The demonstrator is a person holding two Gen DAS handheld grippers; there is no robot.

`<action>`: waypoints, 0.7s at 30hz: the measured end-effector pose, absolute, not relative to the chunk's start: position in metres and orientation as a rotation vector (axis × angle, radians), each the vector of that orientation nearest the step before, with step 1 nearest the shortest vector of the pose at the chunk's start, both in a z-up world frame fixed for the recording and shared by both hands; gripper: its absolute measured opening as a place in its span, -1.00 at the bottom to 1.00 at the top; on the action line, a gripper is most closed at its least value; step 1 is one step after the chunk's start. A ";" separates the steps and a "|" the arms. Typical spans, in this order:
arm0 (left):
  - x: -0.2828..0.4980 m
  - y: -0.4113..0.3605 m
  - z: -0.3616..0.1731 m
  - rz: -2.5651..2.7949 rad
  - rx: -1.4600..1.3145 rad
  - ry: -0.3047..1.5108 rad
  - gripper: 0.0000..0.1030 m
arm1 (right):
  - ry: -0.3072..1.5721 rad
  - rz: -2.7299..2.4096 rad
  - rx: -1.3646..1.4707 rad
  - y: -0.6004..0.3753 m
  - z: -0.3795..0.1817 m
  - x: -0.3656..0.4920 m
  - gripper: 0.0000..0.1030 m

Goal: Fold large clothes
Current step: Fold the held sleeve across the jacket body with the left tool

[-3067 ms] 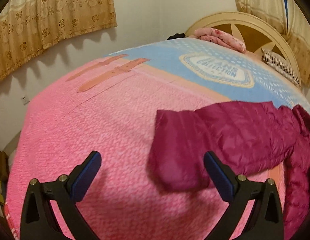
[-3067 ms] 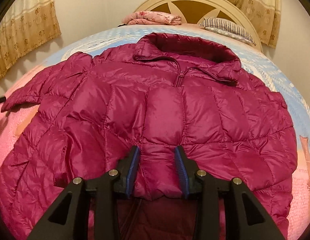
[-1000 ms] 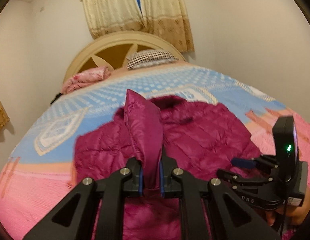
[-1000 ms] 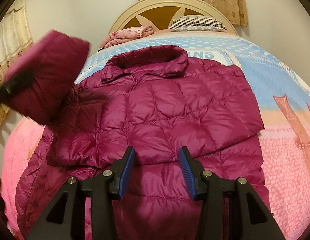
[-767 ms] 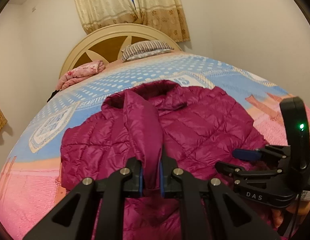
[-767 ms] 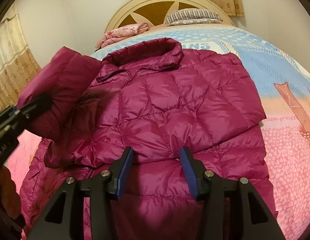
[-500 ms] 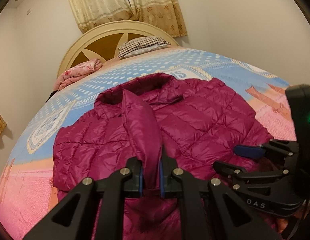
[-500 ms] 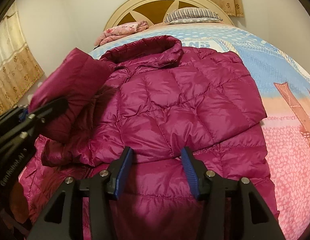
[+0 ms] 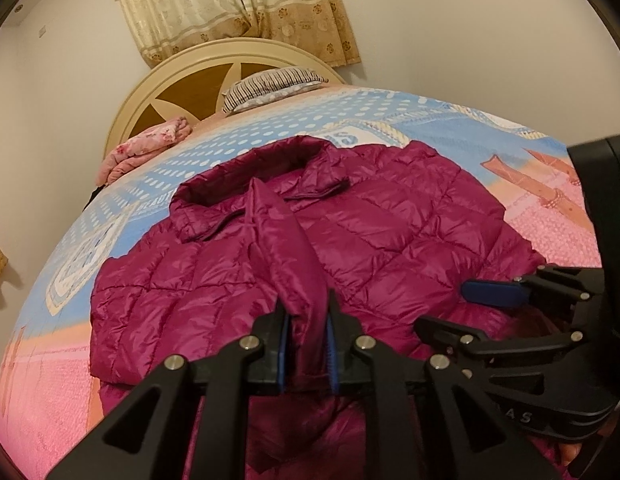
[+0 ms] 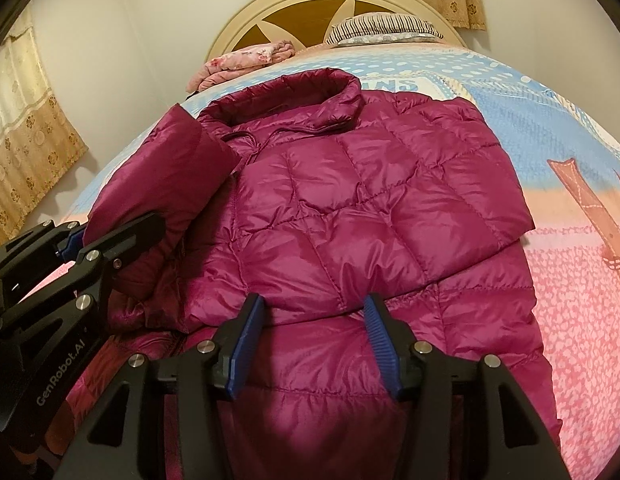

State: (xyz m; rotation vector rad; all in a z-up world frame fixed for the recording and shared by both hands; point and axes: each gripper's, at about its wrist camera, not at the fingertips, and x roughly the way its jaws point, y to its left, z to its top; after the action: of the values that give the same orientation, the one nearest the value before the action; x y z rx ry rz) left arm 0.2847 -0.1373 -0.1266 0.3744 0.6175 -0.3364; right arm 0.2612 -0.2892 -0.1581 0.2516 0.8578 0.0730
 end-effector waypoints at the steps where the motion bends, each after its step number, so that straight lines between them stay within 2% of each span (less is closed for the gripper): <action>1: 0.285 -0.138 -0.126 -0.341 0.375 0.617 -0.63 | 0.858 0.073 0.252 -0.289 -0.158 0.261 0.05; 11: 0.279 -0.141 -0.122 -0.373 0.378 0.603 -0.61 | 0.858 0.066 0.241 -0.289 -0.159 0.262 0.06; 14: 0.277 -0.143 -0.119 -0.387 0.374 0.601 -0.54 | 0.858 0.065 0.239 -0.288 -0.159 0.261 0.06; 16: 0.274 -0.145 -0.115 -0.401 0.370 0.593 -0.32 | 0.858 0.065 0.239 -0.288 -0.159 0.261 0.07; 18: 0.269 -0.147 -0.110 -0.413 0.373 0.570 0.01 | 0.858 0.065 0.238 -0.288 -0.159 0.261 0.07; 19: 0.265 -0.148 -0.106 -0.411 0.375 0.555 0.25 | 0.858 0.064 0.237 -0.288 -0.159 0.261 0.07; 20: 0.263 -0.148 -0.101 -0.412 0.373 0.538 0.37 | 0.857 0.064 0.237 -0.288 -0.159 0.261 0.07; 21: 0.261 -0.147 -0.096 -0.416 0.367 0.523 0.39 | 0.857 0.065 0.240 -0.288 -0.159 0.260 0.07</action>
State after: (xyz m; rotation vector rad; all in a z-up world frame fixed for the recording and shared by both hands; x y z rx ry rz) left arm 0.2607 -0.1473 -0.0964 0.3671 0.5230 -0.4165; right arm 0.2605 -0.2885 -0.1589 0.2396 0.8569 0.0648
